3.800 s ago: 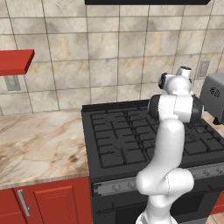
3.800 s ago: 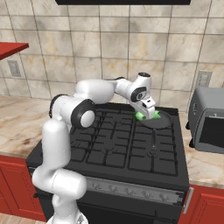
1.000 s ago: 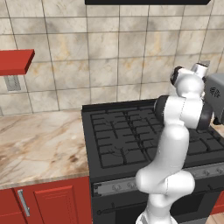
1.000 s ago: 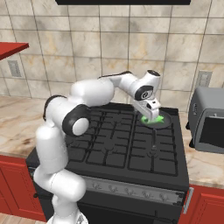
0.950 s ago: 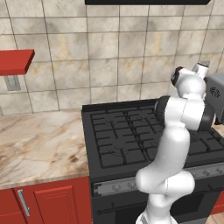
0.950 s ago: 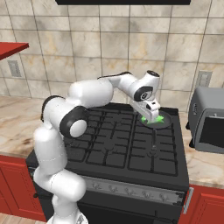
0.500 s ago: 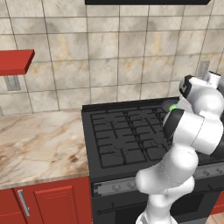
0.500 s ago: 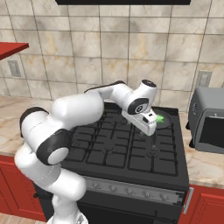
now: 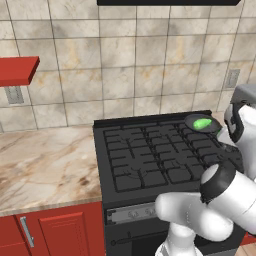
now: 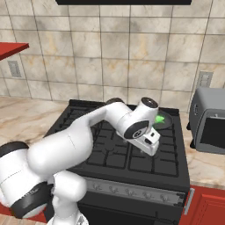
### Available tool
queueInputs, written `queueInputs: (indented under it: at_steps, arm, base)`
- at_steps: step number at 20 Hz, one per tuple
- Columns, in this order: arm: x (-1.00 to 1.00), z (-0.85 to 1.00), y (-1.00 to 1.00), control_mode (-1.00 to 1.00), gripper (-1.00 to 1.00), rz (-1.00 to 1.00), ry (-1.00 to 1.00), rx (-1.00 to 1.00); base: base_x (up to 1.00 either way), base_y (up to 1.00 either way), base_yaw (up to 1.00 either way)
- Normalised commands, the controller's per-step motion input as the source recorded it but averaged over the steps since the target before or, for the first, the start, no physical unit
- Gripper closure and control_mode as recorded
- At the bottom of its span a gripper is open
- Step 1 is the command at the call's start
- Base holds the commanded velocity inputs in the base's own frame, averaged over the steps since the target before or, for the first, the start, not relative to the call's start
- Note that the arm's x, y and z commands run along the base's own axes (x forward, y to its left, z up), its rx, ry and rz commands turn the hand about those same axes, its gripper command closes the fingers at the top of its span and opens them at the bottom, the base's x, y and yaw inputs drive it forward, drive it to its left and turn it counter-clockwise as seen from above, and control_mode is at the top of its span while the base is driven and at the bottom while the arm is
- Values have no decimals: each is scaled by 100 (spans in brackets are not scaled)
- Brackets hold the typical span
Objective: Put the corn and lime in the pan. Then turn on the rear right burner and set the heat to medium.
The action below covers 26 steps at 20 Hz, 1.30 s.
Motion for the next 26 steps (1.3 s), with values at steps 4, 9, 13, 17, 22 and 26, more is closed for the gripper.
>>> queueInputs:
  at_steps: [4,9,13,17,22,26]
  arm:
    - [-100,18,-38,-100,-100,29,0,-8]
    - [-86,21,-56,-100,-100,33,0,-13]
    - [-47,16,-80,-100,-100,30,0,-12]
    - [6,16,-81,-100,-100,15,0,-3]
    - [29,17,-58,-100,-100,0,0,0]
    - [26,7,-61,-100,-100,0,2,0]
  base:
    - [0,0,0]
    - [0,0,0]
    - [0,0,0]
    - [0,0,0]
    - [0,0,0]
    - [0,0,0]
